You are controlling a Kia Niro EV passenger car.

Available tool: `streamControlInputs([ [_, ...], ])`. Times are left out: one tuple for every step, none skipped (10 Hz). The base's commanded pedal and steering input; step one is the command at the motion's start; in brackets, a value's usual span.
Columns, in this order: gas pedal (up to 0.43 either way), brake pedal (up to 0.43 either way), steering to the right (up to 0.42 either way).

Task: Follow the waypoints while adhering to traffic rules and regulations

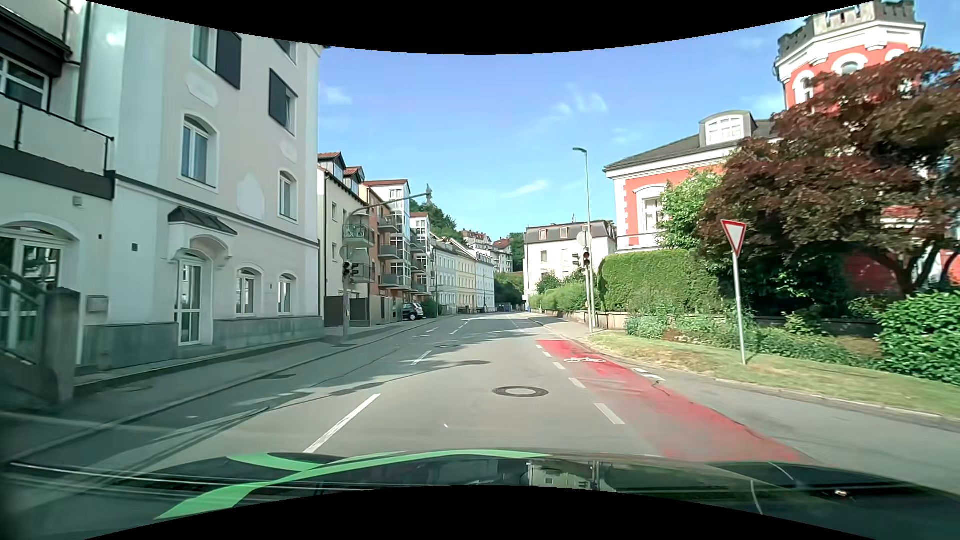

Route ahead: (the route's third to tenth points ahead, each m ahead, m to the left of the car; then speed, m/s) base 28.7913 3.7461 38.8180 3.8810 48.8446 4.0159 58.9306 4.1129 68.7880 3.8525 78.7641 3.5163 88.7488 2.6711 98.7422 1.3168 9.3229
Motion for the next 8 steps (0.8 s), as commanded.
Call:
streamControlInputs([
  [0.299,0.000,-0.020],
  [0.299,0.000,-0.020],
  [0.299,0.000,-0.018],
  [0.311,0.000,-0.018],
  [0.311,0.000,-0.018],
  [0.311,0.000,-0.016],
  [0.311,0.000,-0.016],
  [0.311,0.000,-0.015],
])
